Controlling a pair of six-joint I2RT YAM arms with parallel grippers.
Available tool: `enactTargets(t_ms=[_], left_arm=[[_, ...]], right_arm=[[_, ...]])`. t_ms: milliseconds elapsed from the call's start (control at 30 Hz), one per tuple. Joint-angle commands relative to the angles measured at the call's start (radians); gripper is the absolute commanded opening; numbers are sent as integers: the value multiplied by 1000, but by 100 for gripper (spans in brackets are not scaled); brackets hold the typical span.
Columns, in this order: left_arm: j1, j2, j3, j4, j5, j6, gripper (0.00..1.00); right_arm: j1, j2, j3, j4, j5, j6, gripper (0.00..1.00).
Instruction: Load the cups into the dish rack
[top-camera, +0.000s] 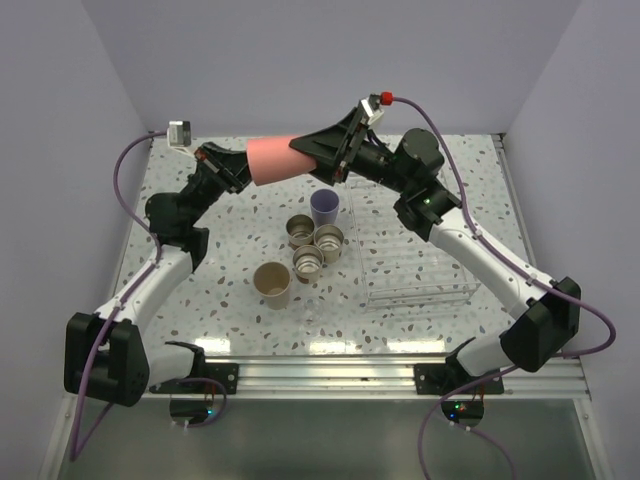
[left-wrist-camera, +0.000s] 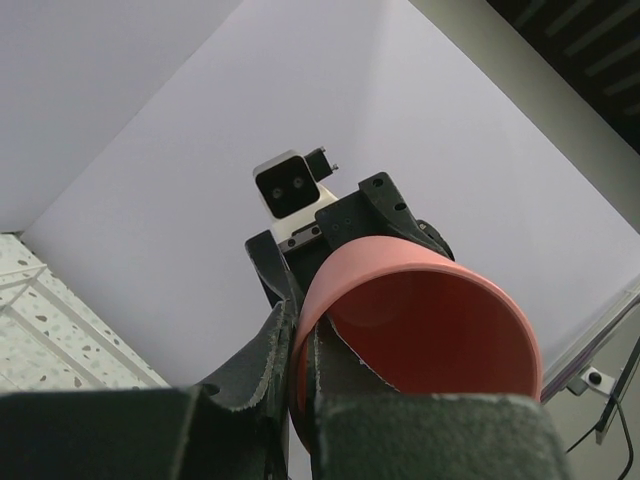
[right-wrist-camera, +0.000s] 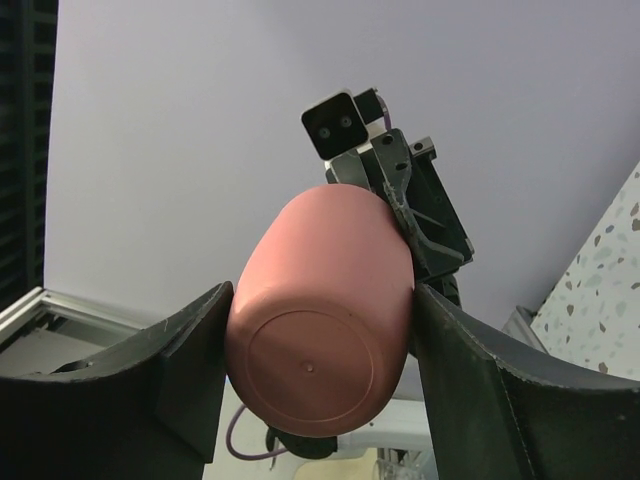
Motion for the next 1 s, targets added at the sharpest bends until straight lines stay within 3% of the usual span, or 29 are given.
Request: enactTargets(t_ms=[0, 67, 133, 233, 300, 467, 700, 800, 833, 867, 967], left_arm=[[-7, 2, -8, -43, -21, 62, 0], [-7, -1, -1, -98, -17, 77, 0], [-6, -10, 4, -165, -17, 109, 9], [-1, -43, 6, -245, -18, 162, 38], [9, -63, 6, -287, -18, 186, 56], [74, -141, -25, -429, -47, 240, 79], [151, -199, -50, -580, -72, 304, 86], [167, -196, 47, -898, -188, 464, 85], [169, -169, 141, -1157, -243, 514, 85], [169, -152, 188, -1271, -354, 557, 85], [178, -93, 314, -1547, -511, 657, 86]], right_arm=[[15, -3, 11, 59, -56, 4, 29], [15, -3, 14, 50, -56, -3, 20], [13, -3, 24, 24, -59, -20, 10], [10, -5, 38, -10, -65, -37, 0], [-2, -6, 47, -29, -65, -45, 0], [-60, -9, 58, -56, -83, -51, 0], [-197, -19, 64, -90, -128, -52, 0], [-254, -14, 101, -183, -148, -135, 0], [-264, -12, 113, -220, -148, -167, 0], [-284, -8, 138, -296, -146, -199, 0], [-309, 1, 176, -419, -131, -302, 0]])
